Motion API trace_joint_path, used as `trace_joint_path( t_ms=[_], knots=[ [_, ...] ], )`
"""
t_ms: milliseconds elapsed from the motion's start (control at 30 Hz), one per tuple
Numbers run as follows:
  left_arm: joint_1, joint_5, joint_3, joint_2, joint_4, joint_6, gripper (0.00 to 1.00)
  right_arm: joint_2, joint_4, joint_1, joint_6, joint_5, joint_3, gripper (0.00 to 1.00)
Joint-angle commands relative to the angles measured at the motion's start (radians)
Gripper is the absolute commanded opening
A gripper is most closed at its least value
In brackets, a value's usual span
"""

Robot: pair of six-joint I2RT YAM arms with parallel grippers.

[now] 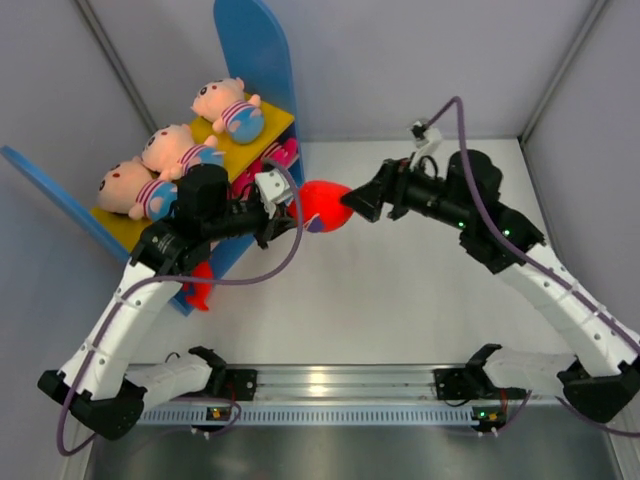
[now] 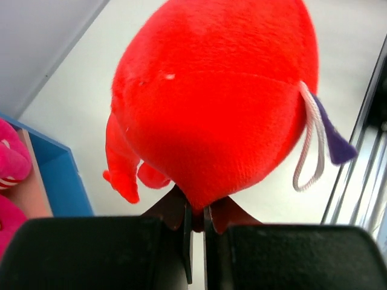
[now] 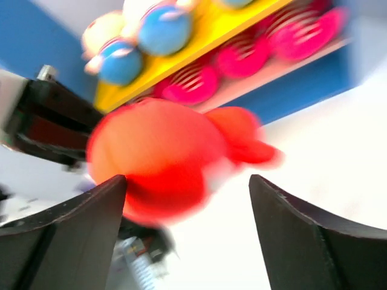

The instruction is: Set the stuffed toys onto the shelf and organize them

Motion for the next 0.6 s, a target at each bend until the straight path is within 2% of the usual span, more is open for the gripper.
trace_joint_path(
  t_ms=[0,33,133,267,300,367,567],
  knots=[
    [0.000,-0.072,0.061,0.002,0.233,-0.347,0.00,-0.171,0.087,-0.119,-0.240,-0.016,-0.150,0.85],
    [0.004,-0.072,0.077,0.015,0.246,-0.429,0.00,-0.200,0.110,-0.139,-0.292,-0.024,-0.190,0.87],
    [0.013,-0.026,0.114,0.038,0.270,-0.524,0.00,-0.294,0.168,-0.184,-0.507,-0.071,-0.329,0.94],
    [0.022,0.110,0.110,0.045,0.338,-0.667,0.00,-0.313,0.263,-0.222,-0.586,-0.299,-0.408,0.95],
    [0.022,0.179,0.098,0.041,0.356,-0.692,0.00,-0.293,0.329,-0.224,-0.578,-0.329,-0.427,0.95],
    [0.022,0.222,0.084,0.036,0.404,-0.755,0.00,-0.259,0.414,-0.225,-0.490,-0.363,-0.432,0.95],
    [0.034,0.273,0.079,0.028,0.491,-0.839,0.00,-0.065,0.788,-0.224,-0.146,-0.427,-0.425,0.91]
  ],
)
